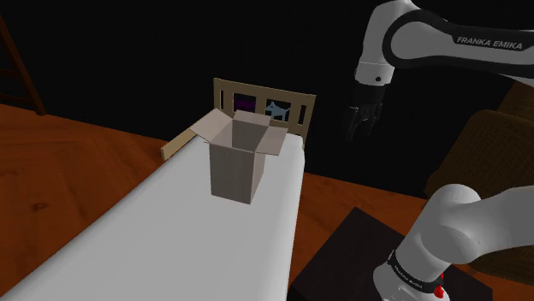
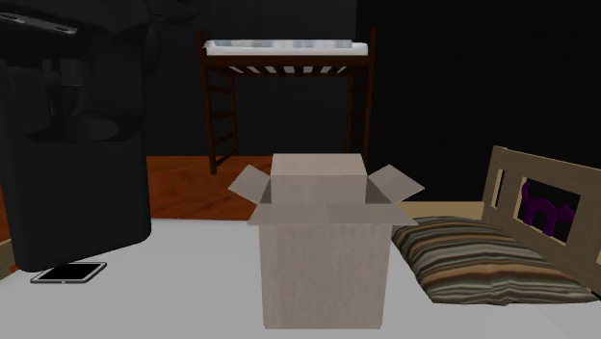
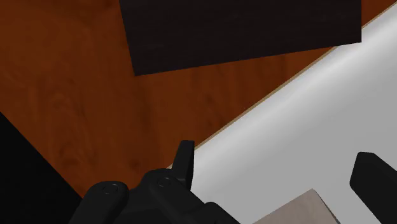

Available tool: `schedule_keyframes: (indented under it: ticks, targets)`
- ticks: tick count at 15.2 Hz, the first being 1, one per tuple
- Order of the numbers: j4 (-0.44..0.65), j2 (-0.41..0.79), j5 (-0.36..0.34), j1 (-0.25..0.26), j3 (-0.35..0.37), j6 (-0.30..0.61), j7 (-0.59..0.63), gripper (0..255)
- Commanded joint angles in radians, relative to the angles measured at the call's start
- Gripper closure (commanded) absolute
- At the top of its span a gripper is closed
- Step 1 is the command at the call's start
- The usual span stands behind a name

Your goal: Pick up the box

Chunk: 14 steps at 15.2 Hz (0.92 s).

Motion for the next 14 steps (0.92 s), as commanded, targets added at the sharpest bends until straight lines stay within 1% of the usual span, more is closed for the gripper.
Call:
schedule_keyframes:
  ticks: [1, 7, 14]
  targets:
    - [0.0, 0.0, 0.0, 0.0, 0.0, 0.0, 0.0, 0]
    - [0.061, 0.2, 0.007, 0.0, -0.022, 0.165, -0.013, 0]
    - [0.193, 0.448, 0.028, 0.003, -0.046, 0.311, -0.036, 0]
